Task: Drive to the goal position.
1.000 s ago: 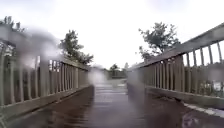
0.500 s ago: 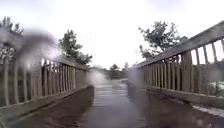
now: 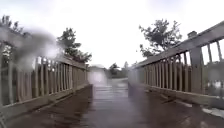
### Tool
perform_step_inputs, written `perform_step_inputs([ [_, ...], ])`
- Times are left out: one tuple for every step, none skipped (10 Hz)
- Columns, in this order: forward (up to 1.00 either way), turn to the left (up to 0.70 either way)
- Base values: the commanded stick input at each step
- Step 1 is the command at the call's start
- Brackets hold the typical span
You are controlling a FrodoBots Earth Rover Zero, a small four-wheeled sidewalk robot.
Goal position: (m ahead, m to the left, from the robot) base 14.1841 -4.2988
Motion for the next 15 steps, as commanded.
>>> perform_step_inputs([
  [0.45, 0.00],
  [0.45, 0.00],
  [0.45, 0.00],
  [0.45, 0.00],
  [0.45, 0.00],
  [0.45, 0.00],
  [0.45, 0.00],
  [0.45, 0.00],
  [0.45, 0.00],
  [0.45, 0.00],
  [0.45, 0.00],
  [0.45, 0.00],
  [0.45, 0.00],
  [0.45, 0.00],
  [0.45, 0.00],
])
